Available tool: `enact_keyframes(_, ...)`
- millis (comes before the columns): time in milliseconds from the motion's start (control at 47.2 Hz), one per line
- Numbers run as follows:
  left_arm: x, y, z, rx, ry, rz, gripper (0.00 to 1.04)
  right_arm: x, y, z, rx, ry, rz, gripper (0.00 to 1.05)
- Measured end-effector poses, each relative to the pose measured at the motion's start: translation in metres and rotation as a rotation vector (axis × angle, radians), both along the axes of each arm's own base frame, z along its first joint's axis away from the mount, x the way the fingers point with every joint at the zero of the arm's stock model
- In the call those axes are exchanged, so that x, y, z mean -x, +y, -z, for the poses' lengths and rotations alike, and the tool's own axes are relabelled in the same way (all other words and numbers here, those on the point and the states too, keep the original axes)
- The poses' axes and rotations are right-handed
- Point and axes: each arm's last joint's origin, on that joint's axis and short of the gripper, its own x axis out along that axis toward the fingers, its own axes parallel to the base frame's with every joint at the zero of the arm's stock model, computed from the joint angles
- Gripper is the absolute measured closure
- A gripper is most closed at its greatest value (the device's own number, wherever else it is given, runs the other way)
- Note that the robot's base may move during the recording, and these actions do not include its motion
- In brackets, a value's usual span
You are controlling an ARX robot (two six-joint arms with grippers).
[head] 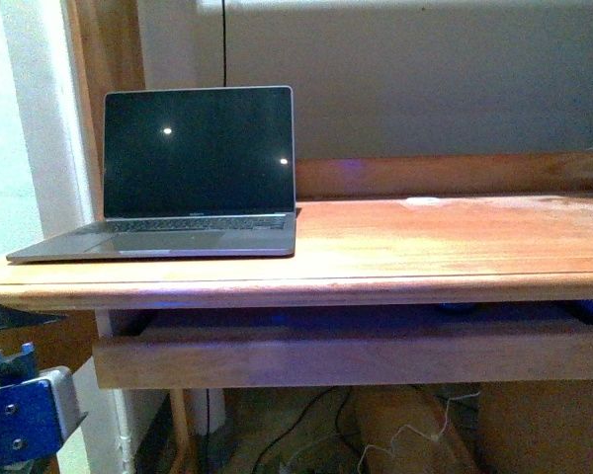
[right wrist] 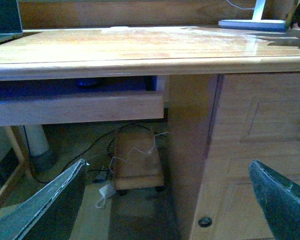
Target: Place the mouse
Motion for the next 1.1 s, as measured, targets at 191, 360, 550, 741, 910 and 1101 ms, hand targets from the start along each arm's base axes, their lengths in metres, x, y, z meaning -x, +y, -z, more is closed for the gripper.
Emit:
enact_keyframes(191,-0.031,-0.012,0.017,-0.023,0.012,0.054,0.08,0.000,0.000,0.000,0.000,0.000,0.000,0.07)
enact_keyframes(360,-0.048,-0.023,0.023,-0.021,0.012,0.099,0.08,0.000,0.000,0.000,0.000,0.000,0.000,0.07)
enact_keyframes(550,-0.046,-0.030,0.022,0.028,0.191,0.102,0.08,0.000,0.000,0.000,0.000,0.000,0.000,0.07)
enact_keyframes(741,-0.017,-0.030,-0.002,0.144,0.544,0.113,0.08,0.000,0.000,0.000,0.000,0.000,0.000,0.07)
enact_keyframes(910,0.028,-0.031,-0.012,0.252,0.708,0.162,0.08,0.000,0.000,0.000,0.000,0.000,0.000,0.07)
enact_keyframes(1101,0.069,-0.043,-0.020,0.400,0.812,0.175,0.08,0.000,0.000,0.000,0.000,0.000,0.000,0.07)
